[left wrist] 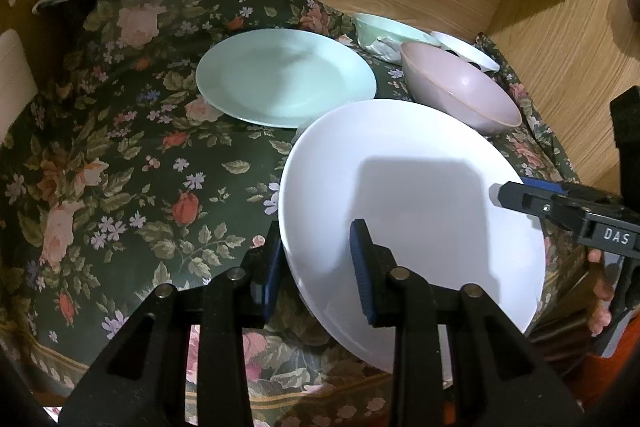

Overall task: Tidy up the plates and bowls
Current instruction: 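Lower the white plate onto the dark brown plate and open both tools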

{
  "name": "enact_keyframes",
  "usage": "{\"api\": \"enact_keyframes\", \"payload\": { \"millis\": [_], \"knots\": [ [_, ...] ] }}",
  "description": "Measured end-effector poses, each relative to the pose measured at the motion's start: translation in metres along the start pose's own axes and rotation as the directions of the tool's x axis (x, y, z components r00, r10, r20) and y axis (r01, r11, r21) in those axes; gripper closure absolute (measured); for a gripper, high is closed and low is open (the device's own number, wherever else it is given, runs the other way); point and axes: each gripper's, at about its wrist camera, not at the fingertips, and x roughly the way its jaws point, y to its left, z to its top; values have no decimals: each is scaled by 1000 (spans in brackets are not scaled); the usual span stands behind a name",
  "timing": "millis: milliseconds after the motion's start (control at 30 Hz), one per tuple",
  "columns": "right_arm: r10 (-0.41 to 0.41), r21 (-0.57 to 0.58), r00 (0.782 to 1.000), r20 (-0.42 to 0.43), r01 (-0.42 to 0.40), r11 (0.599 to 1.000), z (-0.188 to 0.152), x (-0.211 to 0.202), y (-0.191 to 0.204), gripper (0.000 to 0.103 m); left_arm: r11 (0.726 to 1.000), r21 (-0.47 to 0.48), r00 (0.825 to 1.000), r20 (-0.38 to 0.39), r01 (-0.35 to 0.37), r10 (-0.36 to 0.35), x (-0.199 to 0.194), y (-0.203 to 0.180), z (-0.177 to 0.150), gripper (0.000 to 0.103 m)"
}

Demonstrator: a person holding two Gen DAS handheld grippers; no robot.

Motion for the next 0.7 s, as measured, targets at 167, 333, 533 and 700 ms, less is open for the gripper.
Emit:
{"api": "enact_keyframes", "payload": {
  "millis": [167,333,533,700],
  "knots": [
    [-67,-64,996,51,71,995,1,-12,7,56,1000,14,1000,-3,1,-1,5,-3,1,71],
    [-78,-67,994,75,84,994,4,-15,8,56,1000,16,1000,2,3,-3,5,-1,6,69],
    [-66,-89,988,142,79,993,16,-27,19,50,1000,0,998,62,-26,26,-11,7,15,51],
    [-46,-115,979,200,70,991,32,-36,29,42,999,-22,991,125,-42,45,-29,17,30,48]
  ]
}}
